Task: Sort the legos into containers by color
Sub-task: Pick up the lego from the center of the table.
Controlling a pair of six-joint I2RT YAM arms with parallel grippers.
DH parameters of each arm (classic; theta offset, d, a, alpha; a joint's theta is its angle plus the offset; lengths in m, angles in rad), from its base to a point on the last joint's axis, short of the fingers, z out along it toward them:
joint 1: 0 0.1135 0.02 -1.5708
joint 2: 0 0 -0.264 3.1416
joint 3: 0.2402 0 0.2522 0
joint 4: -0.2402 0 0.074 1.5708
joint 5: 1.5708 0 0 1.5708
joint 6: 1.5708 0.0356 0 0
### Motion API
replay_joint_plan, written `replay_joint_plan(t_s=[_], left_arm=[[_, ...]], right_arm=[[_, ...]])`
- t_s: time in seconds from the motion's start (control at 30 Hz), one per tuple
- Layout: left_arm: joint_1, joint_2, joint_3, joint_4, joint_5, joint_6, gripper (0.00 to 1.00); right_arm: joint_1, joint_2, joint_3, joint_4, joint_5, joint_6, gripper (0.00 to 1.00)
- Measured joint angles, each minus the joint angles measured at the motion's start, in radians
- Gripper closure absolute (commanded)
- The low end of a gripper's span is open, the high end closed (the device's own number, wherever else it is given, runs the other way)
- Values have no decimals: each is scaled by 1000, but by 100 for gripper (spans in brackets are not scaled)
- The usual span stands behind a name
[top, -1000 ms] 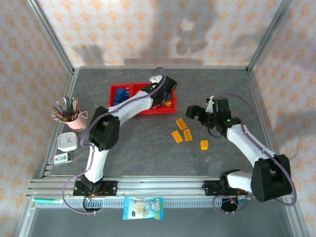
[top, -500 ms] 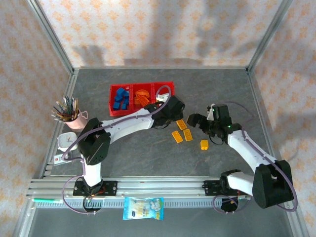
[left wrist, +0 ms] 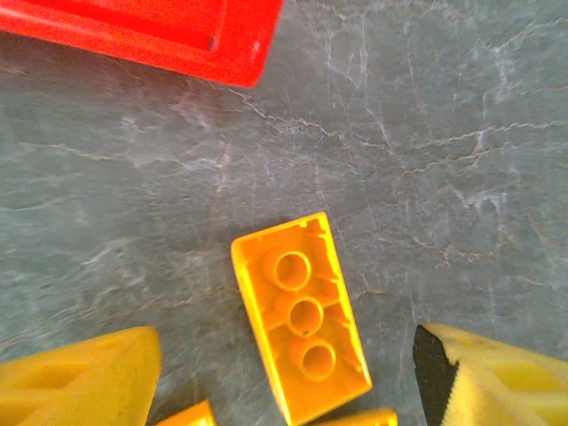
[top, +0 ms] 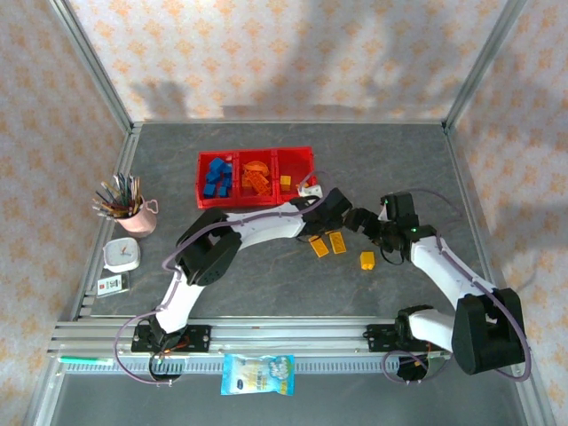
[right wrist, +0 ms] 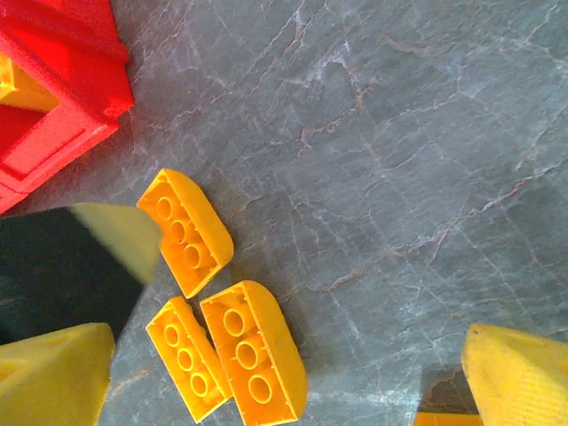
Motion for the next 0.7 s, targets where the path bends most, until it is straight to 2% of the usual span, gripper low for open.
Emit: replay_joint_plan(t_s=[0.13,0.37,0.57,0.7], left_arm=[[0,70,74,-21,1,2,26],[0,137,163,-58,-10,16,38],[0,177,209,-92,-26,33,54],[0,179,210,-101,-42,40,61]], right_arm=[[-32,0,0,1,-2,0,0],[-99,-2,-9,5,-24,0,0],[-103,-2,-13,5,-47,-1,0],[-103,-2,-13,10,-62,-1,0]])
